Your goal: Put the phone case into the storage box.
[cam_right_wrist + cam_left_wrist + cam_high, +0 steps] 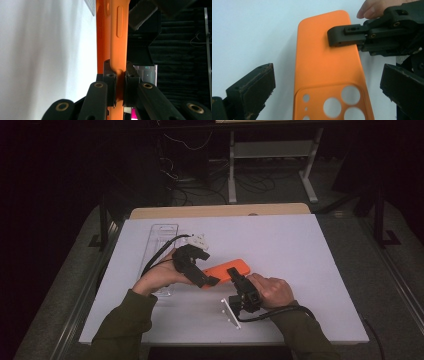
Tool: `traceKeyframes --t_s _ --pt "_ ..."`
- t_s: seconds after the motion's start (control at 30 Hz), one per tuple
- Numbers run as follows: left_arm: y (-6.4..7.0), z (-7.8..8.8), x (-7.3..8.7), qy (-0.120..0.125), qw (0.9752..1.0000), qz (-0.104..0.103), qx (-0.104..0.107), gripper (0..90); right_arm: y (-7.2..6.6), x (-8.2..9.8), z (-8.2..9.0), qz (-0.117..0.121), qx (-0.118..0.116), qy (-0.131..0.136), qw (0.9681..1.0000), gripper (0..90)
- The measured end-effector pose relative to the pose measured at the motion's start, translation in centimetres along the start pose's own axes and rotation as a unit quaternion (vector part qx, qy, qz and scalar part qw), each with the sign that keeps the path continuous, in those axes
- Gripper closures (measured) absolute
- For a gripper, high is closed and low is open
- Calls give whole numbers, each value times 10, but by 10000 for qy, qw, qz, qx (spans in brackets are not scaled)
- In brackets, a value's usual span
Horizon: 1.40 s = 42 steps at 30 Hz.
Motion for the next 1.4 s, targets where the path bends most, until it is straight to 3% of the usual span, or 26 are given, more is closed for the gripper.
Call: traceKeyframes --t_s 0.5,0.63,0.73,0.9,1.07,1.33,1.4 --pt "-7 6 8 -82 9998 -25 -178 0 5 33 10 -37 64 -281 9996 815" --pt "-10 8 10 -58 9995 -60 -313 0 6 39 15 -47 105 -348 9993 815" --pt "-10 9 11 -46 9993 -52 -363 0 6 42 17 34 -2 -392 9992 814" --pt "-13 12 18 44 9987 -7 -501 0 6 51 22 -152 -13 -433 9989 812" --pt "-15 12 23 67 9983 -108 -561 0 7 53 22 -254 32 -459 9986 811" --pt "-18 10 28 115 9976 -242 -641 0 7 54 22 -225 -21 -489 9985 809" --pt "-19 9 28 193 9974 -207 -668 0 9 55 22 -264 11 -511 9983 809"
Point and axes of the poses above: each handheld gripper's, and its own axes: z roughly backward along the jaws, x roughly out of its underside, y roughly to its right, the point moved 6 cm from there along -z, roughly forward along the jaws, and after that the axes turned 14 degrees about y, right-handed, at the moved point
